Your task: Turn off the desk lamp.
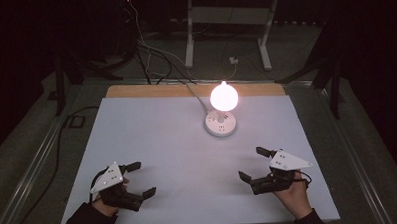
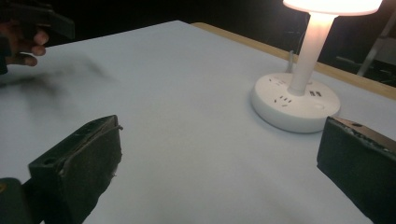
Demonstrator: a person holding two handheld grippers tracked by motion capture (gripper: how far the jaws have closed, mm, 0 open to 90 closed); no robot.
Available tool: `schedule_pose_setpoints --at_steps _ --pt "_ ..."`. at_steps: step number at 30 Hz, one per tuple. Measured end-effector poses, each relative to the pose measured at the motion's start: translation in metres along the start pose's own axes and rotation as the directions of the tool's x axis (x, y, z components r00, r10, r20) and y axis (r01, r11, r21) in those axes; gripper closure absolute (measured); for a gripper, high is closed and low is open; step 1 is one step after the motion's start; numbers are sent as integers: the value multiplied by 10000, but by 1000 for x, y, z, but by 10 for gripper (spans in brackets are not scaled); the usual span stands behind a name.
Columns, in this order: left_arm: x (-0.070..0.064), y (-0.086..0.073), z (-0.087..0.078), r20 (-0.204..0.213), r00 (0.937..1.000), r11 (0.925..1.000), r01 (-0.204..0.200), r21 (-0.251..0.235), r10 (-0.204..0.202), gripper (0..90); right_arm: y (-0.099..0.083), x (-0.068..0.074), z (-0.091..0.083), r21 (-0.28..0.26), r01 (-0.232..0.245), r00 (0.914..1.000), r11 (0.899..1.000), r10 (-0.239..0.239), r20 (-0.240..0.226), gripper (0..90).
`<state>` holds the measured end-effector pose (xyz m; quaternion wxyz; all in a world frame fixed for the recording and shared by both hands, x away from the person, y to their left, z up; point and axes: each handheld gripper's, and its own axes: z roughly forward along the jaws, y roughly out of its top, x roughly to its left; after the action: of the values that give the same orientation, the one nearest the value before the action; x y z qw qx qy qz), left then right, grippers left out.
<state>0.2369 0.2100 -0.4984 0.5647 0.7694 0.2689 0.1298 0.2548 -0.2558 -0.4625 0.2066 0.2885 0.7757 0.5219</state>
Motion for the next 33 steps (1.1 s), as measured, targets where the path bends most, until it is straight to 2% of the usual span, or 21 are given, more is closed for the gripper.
schedule_pose_setpoints --at_steps 20,26,33 --pt "0 0 0 56 9999 9999 103 -33 -103 5 20 -20 22 -126 -115 9998 9999 117 155 0" --pt "0 0 0 46 10000 10000 79 -4 -79 4 24 -29 32 -221 -375 9993 9991 374 -67 0" --pt "0 0 0 66 9999 9999 125 -30 -125 4 28 -38 41 -227 -399 9992 9989 399 5 0"
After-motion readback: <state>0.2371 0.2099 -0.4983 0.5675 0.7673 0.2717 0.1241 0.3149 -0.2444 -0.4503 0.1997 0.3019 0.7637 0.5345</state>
